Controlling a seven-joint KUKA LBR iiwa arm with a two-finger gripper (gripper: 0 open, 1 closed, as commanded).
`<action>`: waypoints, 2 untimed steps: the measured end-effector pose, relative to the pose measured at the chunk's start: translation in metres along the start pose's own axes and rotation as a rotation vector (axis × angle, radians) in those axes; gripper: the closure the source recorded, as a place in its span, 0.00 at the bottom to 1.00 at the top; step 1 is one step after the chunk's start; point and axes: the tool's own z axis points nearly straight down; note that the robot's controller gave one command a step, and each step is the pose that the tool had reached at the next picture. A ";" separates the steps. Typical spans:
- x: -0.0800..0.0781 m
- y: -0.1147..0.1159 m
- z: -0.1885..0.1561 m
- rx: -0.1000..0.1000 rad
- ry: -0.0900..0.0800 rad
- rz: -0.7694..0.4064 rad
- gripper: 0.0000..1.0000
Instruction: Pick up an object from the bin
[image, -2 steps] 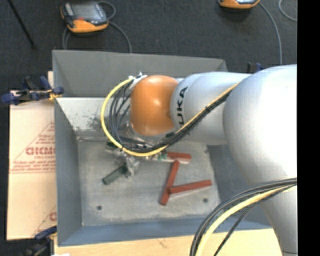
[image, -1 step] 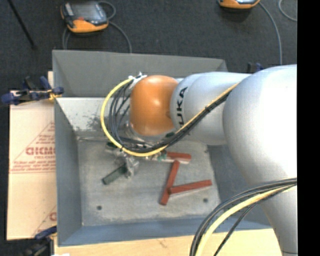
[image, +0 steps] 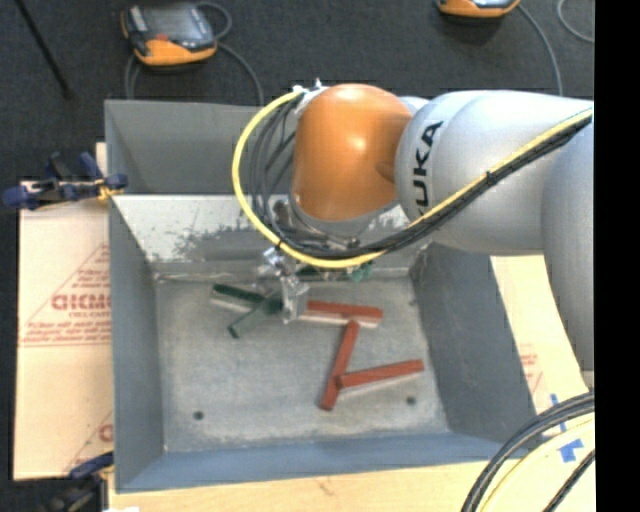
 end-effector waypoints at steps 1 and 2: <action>0.000 0.000 0.000 -0.001 0.000 0.001 1.00; 0.009 -0.014 -0.091 0.000 0.000 0.017 1.00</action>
Offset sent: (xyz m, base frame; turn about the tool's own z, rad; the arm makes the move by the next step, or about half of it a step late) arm -0.0012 -0.0164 0.0896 0.0112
